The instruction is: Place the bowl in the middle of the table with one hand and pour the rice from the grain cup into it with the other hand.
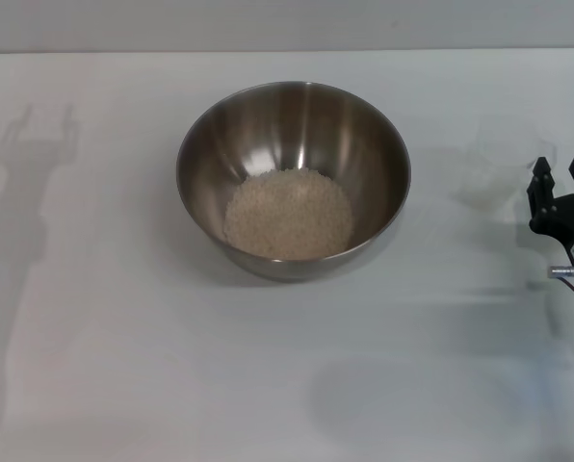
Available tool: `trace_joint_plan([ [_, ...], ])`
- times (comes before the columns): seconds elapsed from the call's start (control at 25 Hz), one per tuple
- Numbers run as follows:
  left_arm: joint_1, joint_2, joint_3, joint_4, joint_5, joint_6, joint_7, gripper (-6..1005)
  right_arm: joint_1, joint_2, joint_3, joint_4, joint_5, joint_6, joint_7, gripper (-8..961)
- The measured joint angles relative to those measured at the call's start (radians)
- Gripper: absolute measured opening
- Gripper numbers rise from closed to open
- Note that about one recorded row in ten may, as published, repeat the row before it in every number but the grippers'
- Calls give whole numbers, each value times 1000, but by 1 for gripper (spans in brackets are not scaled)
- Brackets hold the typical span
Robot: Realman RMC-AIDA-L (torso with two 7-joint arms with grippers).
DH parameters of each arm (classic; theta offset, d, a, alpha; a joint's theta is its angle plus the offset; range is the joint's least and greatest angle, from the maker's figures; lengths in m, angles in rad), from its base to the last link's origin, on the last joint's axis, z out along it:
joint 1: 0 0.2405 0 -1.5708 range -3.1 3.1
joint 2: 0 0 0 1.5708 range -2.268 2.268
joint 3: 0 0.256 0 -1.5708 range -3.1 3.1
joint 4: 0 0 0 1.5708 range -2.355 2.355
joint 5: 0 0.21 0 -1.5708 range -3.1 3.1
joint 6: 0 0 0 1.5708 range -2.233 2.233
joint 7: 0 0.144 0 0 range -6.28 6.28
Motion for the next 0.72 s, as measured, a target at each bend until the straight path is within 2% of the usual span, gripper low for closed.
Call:
trace_joint_plan([
  [0.16, 0, 0, 0, -2, 0, 0, 0, 527, -18, -2, -30, 6, 0, -58, 0, 406],
  [0.48, 4, -1, 0, -3, 0, 1, 0, 527, -41, -1, -52, 14, 0, -122, -10, 405],
  [0.72, 4, -2, 0, 6, 0, 0, 0, 527, -77, -2, -109, 28, 0, -271, -36, 405],
])
